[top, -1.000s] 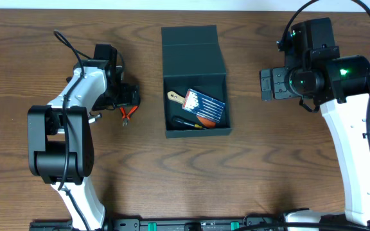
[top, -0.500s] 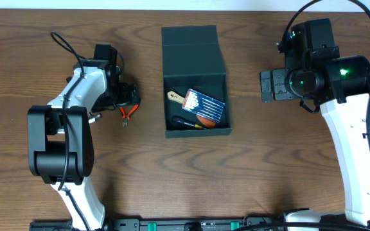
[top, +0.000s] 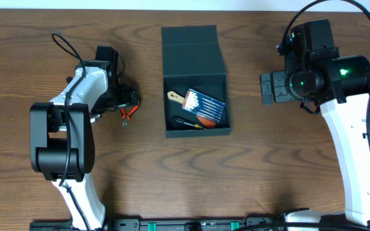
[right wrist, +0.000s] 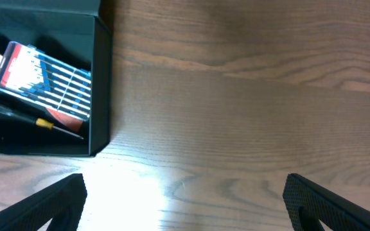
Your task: Pack container
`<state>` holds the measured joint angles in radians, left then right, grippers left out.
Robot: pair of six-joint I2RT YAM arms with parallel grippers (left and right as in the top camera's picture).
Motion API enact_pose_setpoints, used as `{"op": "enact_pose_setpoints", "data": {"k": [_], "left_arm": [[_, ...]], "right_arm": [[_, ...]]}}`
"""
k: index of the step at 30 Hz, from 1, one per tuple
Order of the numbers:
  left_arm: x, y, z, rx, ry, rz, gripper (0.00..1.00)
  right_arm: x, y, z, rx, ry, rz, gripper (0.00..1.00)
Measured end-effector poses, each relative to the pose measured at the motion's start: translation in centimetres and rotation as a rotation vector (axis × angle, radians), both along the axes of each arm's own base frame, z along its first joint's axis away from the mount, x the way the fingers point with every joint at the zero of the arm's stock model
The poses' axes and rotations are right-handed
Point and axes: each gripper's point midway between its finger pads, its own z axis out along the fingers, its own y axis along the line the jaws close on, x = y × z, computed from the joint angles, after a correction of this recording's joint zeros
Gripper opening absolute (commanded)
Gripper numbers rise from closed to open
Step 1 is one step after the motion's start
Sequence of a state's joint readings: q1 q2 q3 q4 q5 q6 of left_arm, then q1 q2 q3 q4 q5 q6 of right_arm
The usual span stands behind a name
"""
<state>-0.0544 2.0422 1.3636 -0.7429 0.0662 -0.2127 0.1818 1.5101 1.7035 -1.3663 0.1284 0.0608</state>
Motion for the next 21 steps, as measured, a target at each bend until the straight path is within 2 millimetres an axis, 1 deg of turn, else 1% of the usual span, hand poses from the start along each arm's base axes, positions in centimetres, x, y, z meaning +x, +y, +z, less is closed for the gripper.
{"op": "enact_pose_setpoints", "data": {"k": [3,7,12,13,16,18,19,21], "left_arm": [[-0.03,0.11,-0.06,0.006,0.002,0.001,0.94],[-0.18,0.14,-0.07,0.007,0.008,0.003,0.79],[-0.42,0.13,-0.08,0.006,0.018,0.005,0.65],[-0.48,0.13,-0.09,0.006,0.021,0.006,0.61],[-0.74,0.10,-0.10,0.004,0.032,0.007,0.45],[-0.87,0.10,-0.10,0.004,0.037,0.007,0.41],[-0.89,0.11,-0.10,0.005,0.037,0.004,0.37],[-0.91,0.12,-0.10,0.005,0.038,0.007,0.27]], "right_arm": [[-0.08,-0.01,-0.03,-0.001,0.003,0.000,0.99],[-0.12,-0.02,-0.05,-0.001,0.005,0.000,0.99],[-0.13,-0.04,-0.05,-0.001,0.006,0.000,0.99],[-0.13,-0.04,-0.05,-0.001,0.006,0.000,0.99],[-0.13,-0.02,-0.05,-0.001,0.006,0.000,0.99],[-0.13,-0.02,-0.05,-0.001,0.006,0.000,0.99],[-0.13,-0.02,-0.05,-0.001,0.006,0.000,0.99],[-0.13,-0.02,-0.05,-0.001,0.006,0.000,0.99]]}}
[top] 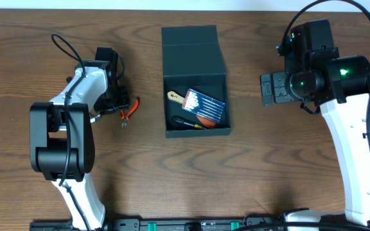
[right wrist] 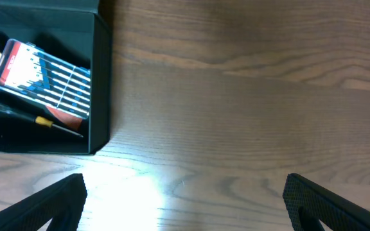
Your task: Pack container
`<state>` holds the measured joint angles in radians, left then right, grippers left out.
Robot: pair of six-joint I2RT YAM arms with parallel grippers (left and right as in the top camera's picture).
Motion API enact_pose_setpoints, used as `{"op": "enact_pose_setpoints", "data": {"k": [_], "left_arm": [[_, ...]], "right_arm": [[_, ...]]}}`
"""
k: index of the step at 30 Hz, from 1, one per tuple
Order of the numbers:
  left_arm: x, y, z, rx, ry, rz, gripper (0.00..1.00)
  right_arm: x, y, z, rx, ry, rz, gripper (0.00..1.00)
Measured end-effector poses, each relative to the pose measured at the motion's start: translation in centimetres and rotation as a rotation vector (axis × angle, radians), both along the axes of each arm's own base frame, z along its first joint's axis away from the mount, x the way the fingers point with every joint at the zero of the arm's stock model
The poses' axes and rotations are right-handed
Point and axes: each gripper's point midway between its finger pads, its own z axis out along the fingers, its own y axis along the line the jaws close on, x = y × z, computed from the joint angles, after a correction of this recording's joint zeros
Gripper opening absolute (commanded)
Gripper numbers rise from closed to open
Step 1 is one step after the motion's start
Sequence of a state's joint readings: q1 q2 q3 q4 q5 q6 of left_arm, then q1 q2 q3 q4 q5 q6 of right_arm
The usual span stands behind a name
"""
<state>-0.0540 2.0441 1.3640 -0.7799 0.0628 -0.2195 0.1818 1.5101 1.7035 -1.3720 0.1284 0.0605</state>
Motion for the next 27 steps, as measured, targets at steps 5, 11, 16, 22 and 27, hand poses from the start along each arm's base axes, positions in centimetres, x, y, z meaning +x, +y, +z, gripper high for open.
{"op": "enact_pose_setpoints", "data": {"k": [5,11,16,22,27], "left_arm": [[0.0,0.1,0.0,0.003,0.001,0.005,0.10],[0.0,0.1,0.0,0.003,0.001,0.003,0.06],[0.0,0.1,0.0,0.003,0.001,0.003,0.06],[-0.1,0.1,0.1,0.003,0.007,0.003,0.06],[-1.6,-0.1,0.5,-0.009,0.070,0.000,0.06]], "right_arm": [[0.0,0.0,0.0,0.000,0.000,0.000,0.99],[-0.1,0.0,0.0,0.000,0.003,0.000,0.99],[-0.1,0.0,0.0,0.000,0.003,0.000,0.99],[-0.1,0.0,0.0,0.000,0.003,0.000,0.99],[0.0,0.0,0.0,-0.001,0.000,-0.001,0.99]]}}
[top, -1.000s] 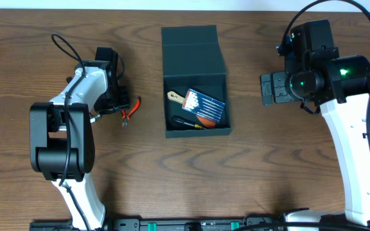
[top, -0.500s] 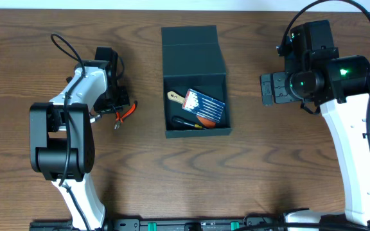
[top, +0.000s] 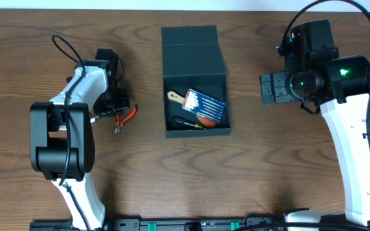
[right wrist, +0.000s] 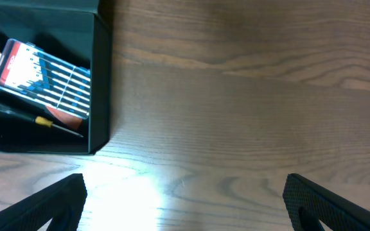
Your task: Pack container
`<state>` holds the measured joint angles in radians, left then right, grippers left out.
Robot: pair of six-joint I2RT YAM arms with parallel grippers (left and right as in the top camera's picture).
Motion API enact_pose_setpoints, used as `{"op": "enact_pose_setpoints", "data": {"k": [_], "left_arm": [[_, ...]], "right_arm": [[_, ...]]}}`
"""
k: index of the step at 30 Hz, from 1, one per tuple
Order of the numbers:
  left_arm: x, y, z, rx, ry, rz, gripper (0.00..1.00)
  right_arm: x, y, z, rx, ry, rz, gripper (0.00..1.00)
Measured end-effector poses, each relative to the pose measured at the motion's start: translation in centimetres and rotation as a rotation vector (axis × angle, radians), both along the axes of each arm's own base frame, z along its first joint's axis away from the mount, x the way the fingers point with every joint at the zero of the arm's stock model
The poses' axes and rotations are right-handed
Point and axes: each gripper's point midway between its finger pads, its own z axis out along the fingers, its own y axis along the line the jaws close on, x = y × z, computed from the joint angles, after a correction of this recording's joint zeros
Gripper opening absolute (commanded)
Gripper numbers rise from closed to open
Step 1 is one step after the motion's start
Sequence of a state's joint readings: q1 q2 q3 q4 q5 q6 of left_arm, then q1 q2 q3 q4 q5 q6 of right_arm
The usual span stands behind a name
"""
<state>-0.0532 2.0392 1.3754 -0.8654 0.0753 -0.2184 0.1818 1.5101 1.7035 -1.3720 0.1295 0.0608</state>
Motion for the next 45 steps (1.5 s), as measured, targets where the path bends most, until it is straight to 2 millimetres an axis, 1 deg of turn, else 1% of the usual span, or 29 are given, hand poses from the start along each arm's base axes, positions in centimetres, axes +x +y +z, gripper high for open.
{"op": "enact_pose_setpoints", "data": {"k": [2,4,5,7,8,9,10,12,13,15,17,19,21,24,27,30,32,35,39,40,41,42,44,45], "left_arm": [[-0.4,-0.4,0.8,-0.022,0.005,-0.016,0.06],[-0.3,-0.9,2.7,-0.048,-0.030,-0.046,0.06],[0.0,-1.3,4.2,-0.058,-0.068,-0.074,0.06],[0.9,-2.4,7.9,-0.070,-0.177,-0.149,0.06],[1.2,-3.3,10.4,-0.076,-0.252,-0.208,0.06],[1.4,-3.9,12.1,-0.080,-0.301,-0.248,0.06],[1.3,-5.0,14.3,-0.084,-0.365,-0.312,0.06],[0.6,-7.5,18.3,-0.086,-0.483,-0.477,0.06],[0.1,-8.6,19.6,-0.086,-0.521,-0.552,0.06],[-1.2,-11.1,21.4,-0.080,-0.583,-0.740,0.06],[-2.6,-13.6,22.0,-0.076,-0.608,-0.937,0.06],[-3.6,-15.8,21.7,-0.070,-0.612,-1.129,0.06],[-4.0,-17.7,21.2,-0.063,-0.622,-1.275,0.06],[-3.6,-20.3,19.9,-0.053,-0.637,-1.431,0.06],[-2.4,-21.8,17.8,-0.047,-0.628,-1.502,0.06],[-1.2,-22.6,14.9,-0.048,-0.587,-1.535,0.06],[-0.8,-22.9,12.5,-0.056,-0.536,-1.548,0.06],[-0.8,-22.9,9.1,-0.075,-0.450,-1.548,0.06],[-1.0,-22.7,5.9,-0.095,-0.364,-1.537,0.07],[-1.1,-22.7,5.5,-0.098,-0.352,-1.531,0.14],[-1.2,-22.6,5.1,-0.100,-0.341,-1.526,0.32],[-1.2,-22.6,4.8,-0.102,-0.334,-1.519,0.43],[-1.2,-22.6,4.6,-0.105,-0.327,-1.507,0.53],[-1.2,-22.6,4.6,-0.105,-0.326,-1.500,0.62]], "right_arm": [[0.0,-0.1,0.0,-0.006,-0.001,-0.002,0.99],[0.1,-0.4,0.1,-0.019,-0.005,-0.008,0.99],[0.1,-0.4,0.1,-0.023,-0.007,-0.010,0.99],[0.2,-0.6,0.1,-0.030,-0.011,-0.013,0.99],[0.2,-0.6,0.1,-0.033,-0.012,-0.014,0.99],[0.3,-0.6,0.2,-0.035,-0.014,-0.015,0.99],[0.3,-0.7,0.2,-0.037,-0.015,-0.016,0.99],[0.3,-0.7,0.2,-0.039,-0.018,-0.017,0.99],[0.4,-0.7,0.2,-0.039,-0.022,-0.018,0.99],[0.5,-0.7,0.3,-0.039,-0.026,-0.018,0.99],[0.5,-0.7,0.3,-0.040,-0.027,-0.019,0.99],[0.5,-0.7,0.3,-0.040,-0.027,-0.019,0.99],[0.5,-0.7,0.3,-0.040,-0.026,-0.019,0.99],[0.5,-0.7,0.3,-0.040,-0.026,-0.019,0.99],[0.5,-0.7,0.3,-0.040,-0.025,-0.019,0.99],[0.3,-0.8,0.2,-0.041,-0.016,-0.018,0.99],[0.2,-0.8,0.1,-0.043,-0.011,-0.018,0.99],[0.1,-0.8,0.1,-0.043,-0.009,-0.018,0.99],[0.1,-0.8,0.1,-0.043,-0.008,-0.018,0.99],[0.1,-0.8,0.1,-0.043,-0.008,-0.019,0.99],[0.1,-0.8,0.1,-0.043,-0.008,-0.018,0.99],[0.1,-0.8,0.1,-0.043,-0.008,-0.018,0.99],[0.1,-0.8,0.1,-0.043,-0.008,-0.018,0.99],[0.1,-0.8,0.1,-0.043,-0.008,-0.018,0.99]]}}
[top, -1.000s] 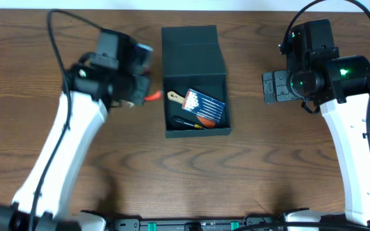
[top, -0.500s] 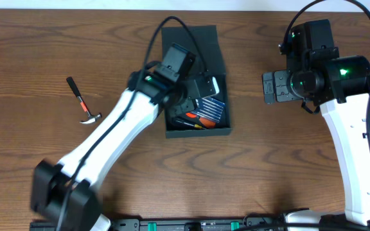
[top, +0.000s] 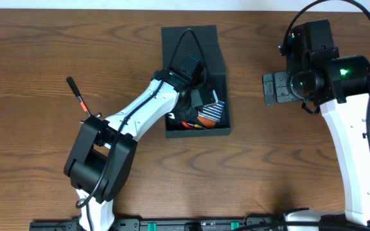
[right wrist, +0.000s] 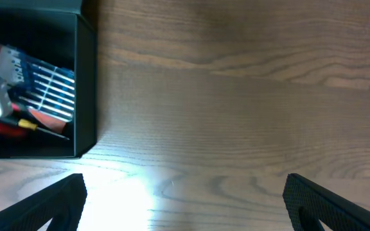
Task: Pack container
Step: 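Carry the pliers into the green box and release them, then move the left gripper over the orange-handled hammer and lower it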
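Observation:
A dark open box (top: pixel 196 133) stands at the table's middle, its lid (top: pixel 191 51) folded back. Inside lie a blue-striped pack (top: pixel 216 113) and a yellow-tipped screwdriver (right wrist: pixel 40 126). My left gripper (top: pixel 196 106) reaches down into the box, shut on red-handled pliers (top: pixel 186 122), whose handles show low by the front wall. The right wrist view catches the box wall (right wrist: pixel 85 83), the pack (right wrist: pixel 44 90) and the red handles. My right gripper (right wrist: pixel 185 200) hangs open over bare wood, right of the box.
The left arm lies slantwise from the front left to the box, its black cable (top: pixel 76 93) looping over the left of the table. The right arm (top: pixel 339 83) stands at the far right. Brown wooden tabletop (top: pixel 281 167) surrounds the box.
My left gripper was at the left of the table with the pliers beside it on the wood. It is now inside the box, and the pliers are there with it. The right gripper shifted slightly.
At first my left gripper sat far left with the red pliers at its fingers. The pliers then lay a little differently on the wood at each moment, still left of the box. Now gripper and pliers are in the box. The right gripper stayed open throughout.

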`<state>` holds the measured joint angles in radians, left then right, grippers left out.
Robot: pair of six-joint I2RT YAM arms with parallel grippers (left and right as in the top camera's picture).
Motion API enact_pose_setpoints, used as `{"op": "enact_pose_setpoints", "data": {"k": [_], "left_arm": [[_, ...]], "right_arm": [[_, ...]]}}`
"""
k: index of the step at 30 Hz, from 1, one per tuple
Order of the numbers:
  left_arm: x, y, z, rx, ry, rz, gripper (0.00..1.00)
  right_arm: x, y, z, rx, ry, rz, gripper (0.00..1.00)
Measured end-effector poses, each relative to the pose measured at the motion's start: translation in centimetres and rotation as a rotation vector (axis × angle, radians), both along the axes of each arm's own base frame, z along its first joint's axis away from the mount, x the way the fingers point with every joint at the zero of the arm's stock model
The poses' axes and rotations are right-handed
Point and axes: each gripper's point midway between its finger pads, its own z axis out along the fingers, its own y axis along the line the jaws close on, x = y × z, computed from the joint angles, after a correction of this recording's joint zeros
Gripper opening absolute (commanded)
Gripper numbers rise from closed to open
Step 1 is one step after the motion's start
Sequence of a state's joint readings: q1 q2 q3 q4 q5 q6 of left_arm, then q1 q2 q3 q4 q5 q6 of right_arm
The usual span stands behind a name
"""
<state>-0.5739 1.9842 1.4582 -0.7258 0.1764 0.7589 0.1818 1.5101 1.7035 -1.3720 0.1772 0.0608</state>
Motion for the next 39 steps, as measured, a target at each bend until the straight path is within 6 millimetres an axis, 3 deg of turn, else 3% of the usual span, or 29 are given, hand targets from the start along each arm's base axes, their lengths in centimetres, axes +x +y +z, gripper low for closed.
{"op": "enact_pose_setpoints", "data": {"k": [3,8,11,15,19,23,26,30,34,39], "left_arm": [[-0.3,0.2,-0.1,0.008,0.012,0.000,0.86],[-0.8,0.8,1.4,0.015,0.010,0.028,0.99],[-0.9,1.5,5.1,0.003,-0.067,0.043,0.98],[-1.3,3.8,13.2,-0.041,-0.245,0.120,0.98],[-2.3,9.2,19.4,-0.074,-0.363,0.328,0.98],[-1.3,17.7,21.8,-0.086,-0.413,0.726,0.98],[-0.6,24.5,21.7,-0.097,-0.406,1.082,0.98],[-0.7,30.4,20.4,-0.096,-0.363,1.368,0.99],[-0.2,32.6,17.6,-0.037,-0.282,1.376,0.98],[1.1,33.1,11.8,0.070,-0.138,1.243,0.99]], "right_arm": [[0.0,0.0,0.0,0.000,0.000,0.000,0.99],[-0.1,0.0,-0.1,-0.001,0.006,0.000,0.99],[-0.2,0.0,-0.1,-0.001,0.008,0.000,0.99],[-0.3,0.0,-0.1,-0.002,0.012,0.000,0.99],[-0.8,-0.1,-0.3,-0.007,0.036,0.000,0.99],[-1.4,-0.3,-0.5,-0.011,0.060,0.000,0.99],[-1.5,-0.3,-0.6,-0.012,0.066,0.000,0.99],[-1.5,-0.3,-0.6,-0.012,0.067,0.000,0.99],[-1.5,-0.3,-0.6,-0.012,0.066,0.000,0.99],[-1.5,-0.3,-0.6,-0.013,0.066,-0.001,0.99]]}}
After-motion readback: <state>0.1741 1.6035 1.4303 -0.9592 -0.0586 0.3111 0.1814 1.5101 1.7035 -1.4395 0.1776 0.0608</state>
